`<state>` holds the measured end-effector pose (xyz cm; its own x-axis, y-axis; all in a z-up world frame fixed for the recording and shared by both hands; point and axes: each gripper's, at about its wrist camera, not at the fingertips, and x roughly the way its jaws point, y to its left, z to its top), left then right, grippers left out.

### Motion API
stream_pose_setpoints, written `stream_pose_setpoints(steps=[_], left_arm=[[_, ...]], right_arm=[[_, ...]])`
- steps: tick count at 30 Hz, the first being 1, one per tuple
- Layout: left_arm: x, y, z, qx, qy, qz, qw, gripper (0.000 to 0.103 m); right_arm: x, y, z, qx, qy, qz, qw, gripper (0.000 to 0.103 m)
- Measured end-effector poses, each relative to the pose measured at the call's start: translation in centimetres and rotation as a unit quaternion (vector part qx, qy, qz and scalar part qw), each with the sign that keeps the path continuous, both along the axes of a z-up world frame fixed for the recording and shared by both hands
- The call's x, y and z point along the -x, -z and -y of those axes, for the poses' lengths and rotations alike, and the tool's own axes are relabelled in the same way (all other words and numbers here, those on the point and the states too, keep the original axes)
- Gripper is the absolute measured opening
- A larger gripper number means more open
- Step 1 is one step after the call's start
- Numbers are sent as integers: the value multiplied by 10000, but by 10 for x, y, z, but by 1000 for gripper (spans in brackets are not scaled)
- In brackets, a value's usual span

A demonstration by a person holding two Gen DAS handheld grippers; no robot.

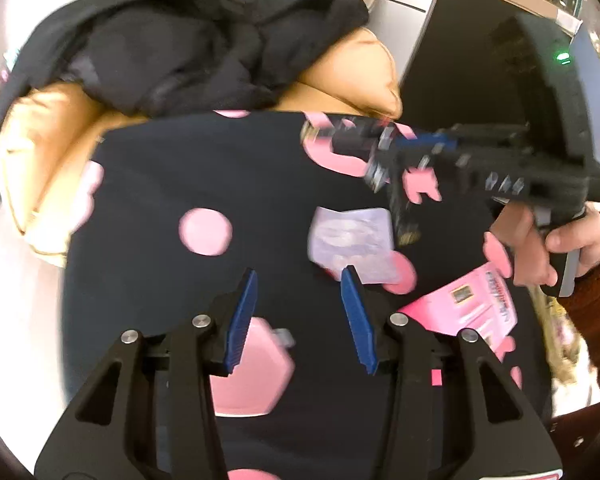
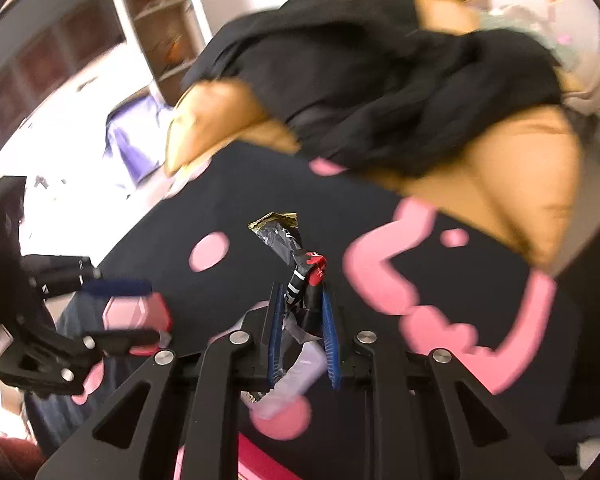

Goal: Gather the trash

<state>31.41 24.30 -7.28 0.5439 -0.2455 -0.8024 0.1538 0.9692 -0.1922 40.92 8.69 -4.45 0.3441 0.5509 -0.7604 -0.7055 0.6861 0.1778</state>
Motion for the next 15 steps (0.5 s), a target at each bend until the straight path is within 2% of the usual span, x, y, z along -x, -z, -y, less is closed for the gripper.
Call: stream_pose_setpoints(steps=[5, 9, 11, 13, 14, 15], left_arm=[[-14, 18, 28, 36, 40, -452, 9990, 42], [-29, 33, 35, 6, -420, -675, 9968, 42], [-35, 37, 38, -107, -596, -632, 9962, 40], [-37, 37, 42, -316, -693, -426, 9962, 32], [-38, 37, 44, -333, -672, -371, 9965, 18], [-41, 38, 46, -354, -646, -361, 9966, 11]], right_arm=[[7, -16, 60, 57, 721, 511, 9961, 19], [18, -13, 100, 61, 1113, 729, 9911, 19], [28, -13, 114, 15, 1238, 791, 9891, 19], [39, -12, 122, -35, 1301, 844, 9879, 19], [46, -13, 126, -48, 1317, 887, 9873, 19], [51, -14, 128, -38, 1328, 941, 9867, 19]])
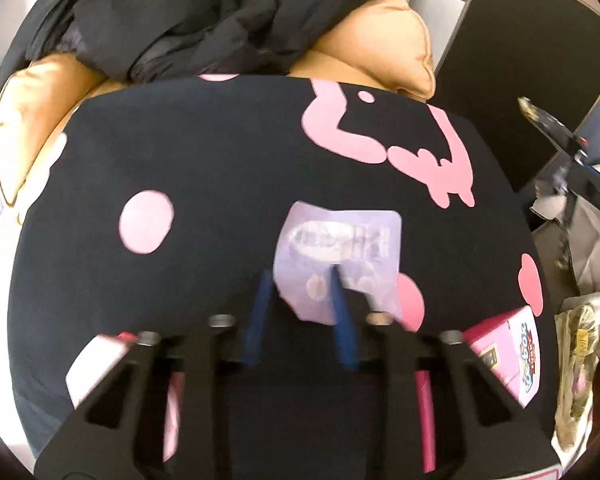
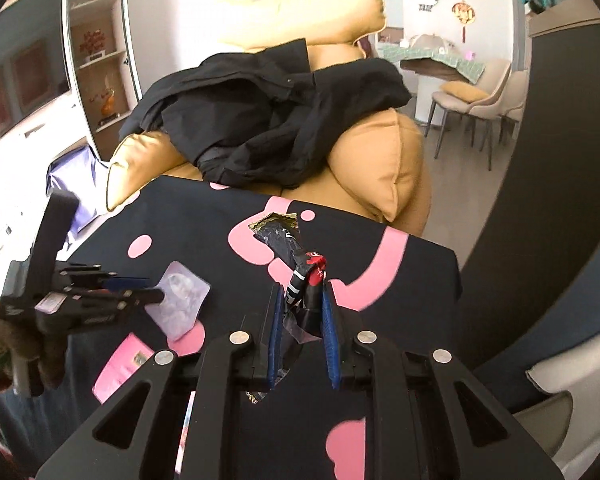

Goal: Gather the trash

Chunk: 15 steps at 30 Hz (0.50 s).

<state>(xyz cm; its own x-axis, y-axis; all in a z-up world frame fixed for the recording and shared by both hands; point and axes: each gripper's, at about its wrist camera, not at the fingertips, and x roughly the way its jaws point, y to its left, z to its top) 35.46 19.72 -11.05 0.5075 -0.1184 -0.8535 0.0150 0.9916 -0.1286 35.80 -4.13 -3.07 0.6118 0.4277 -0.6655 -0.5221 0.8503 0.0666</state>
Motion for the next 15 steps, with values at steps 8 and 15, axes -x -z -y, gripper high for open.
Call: stream_pose_setpoints(steps=[8, 15], left_arm=[[21, -37, 15, -304, 207, 813, 9960, 1], [66, -98, 11, -301, 153, 1568, 9871, 1]], right_arm=[[41, -18, 11, -31, 29, 225, 9997, 19], [88, -46, 24, -121, 191, 532, 9983, 19]])
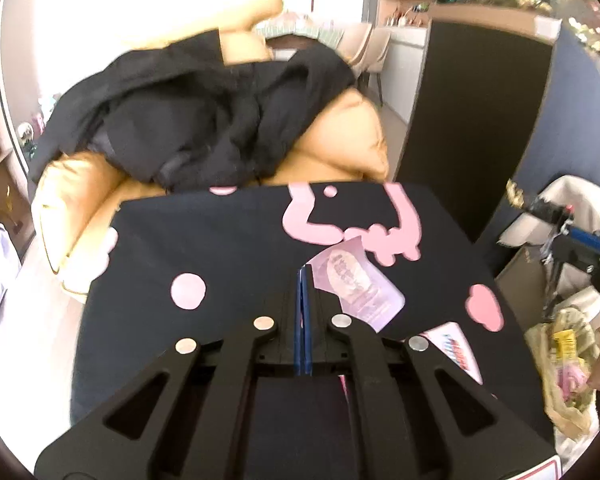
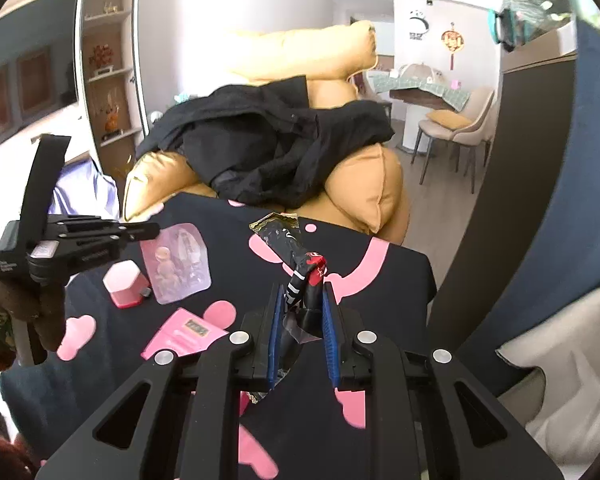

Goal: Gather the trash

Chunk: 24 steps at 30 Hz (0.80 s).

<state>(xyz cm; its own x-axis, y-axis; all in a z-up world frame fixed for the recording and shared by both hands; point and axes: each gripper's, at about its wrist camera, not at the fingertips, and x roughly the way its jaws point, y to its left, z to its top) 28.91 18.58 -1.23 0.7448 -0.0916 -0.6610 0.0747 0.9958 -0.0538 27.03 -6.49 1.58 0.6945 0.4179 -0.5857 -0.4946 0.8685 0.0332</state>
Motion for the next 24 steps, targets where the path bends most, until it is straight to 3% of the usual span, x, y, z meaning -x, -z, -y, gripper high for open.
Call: stream_pose_setpoints(steps=[6, 12, 15, 19, 24], left_arm=[[53, -34, 14, 361, 247, 336, 9985, 1], [93, -43, 49, 898, 664, 326, 9932, 1], [107, -43, 80, 1117, 1057, 217, 9879, 1], [117, -39, 132, 1079, 1718, 100, 9792, 1], [117, -23, 199, 1222, 2384, -290, 9630, 1]], right_arm=[[46, -14, 18, -118, 165, 104, 9997, 19], [89, -19, 48, -191, 372, 184, 9990, 19], [107, -24, 70, -84, 543, 334, 9979, 19], [130, -30, 108, 32, 847, 465, 9953, 19], [154, -28, 157, 148, 1263, 501, 9906, 19]])
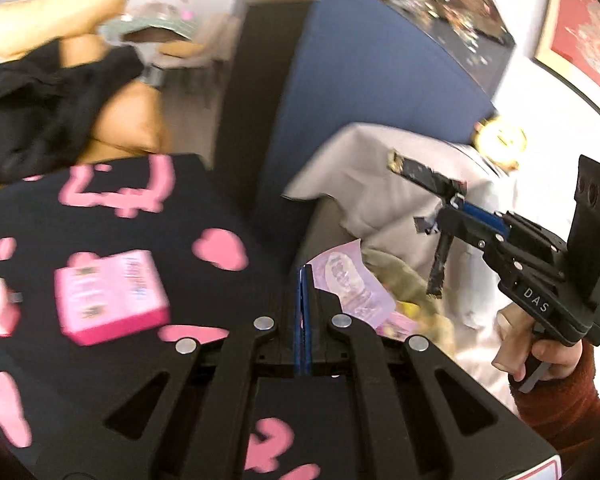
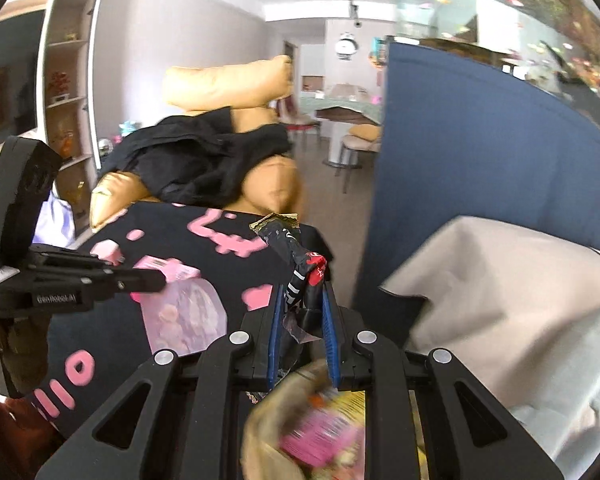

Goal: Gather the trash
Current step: 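Carry both wrappers over the wastebasket and open both grippers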

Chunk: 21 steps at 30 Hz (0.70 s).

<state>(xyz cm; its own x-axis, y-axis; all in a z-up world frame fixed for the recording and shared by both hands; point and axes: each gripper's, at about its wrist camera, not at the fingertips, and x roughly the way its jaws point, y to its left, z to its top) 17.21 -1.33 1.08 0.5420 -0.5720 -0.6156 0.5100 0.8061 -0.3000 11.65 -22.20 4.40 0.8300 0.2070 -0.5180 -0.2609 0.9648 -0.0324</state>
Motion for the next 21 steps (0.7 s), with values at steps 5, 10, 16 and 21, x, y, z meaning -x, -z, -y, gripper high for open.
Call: stream_pose_setpoints(steps=[5, 10, 16, 21], left_arm=[[-2, 20, 55, 55, 476, -223, 9986, 1], [-11, 51, 95, -134, 672, -391, 9969, 1], [-21, 80, 126, 6, 859, -729, 9936, 2], [-20, 82, 123, 110, 698, -769, 9945, 39]], right_arm=[[19, 5, 36, 124, 277, -2, 9995, 19], [23, 14, 63, 1, 512, -31, 9987, 19], [18, 26, 80, -116, 738, -105, 9971, 19], [17, 39, 92, -277, 818, -268, 9959, 19]])
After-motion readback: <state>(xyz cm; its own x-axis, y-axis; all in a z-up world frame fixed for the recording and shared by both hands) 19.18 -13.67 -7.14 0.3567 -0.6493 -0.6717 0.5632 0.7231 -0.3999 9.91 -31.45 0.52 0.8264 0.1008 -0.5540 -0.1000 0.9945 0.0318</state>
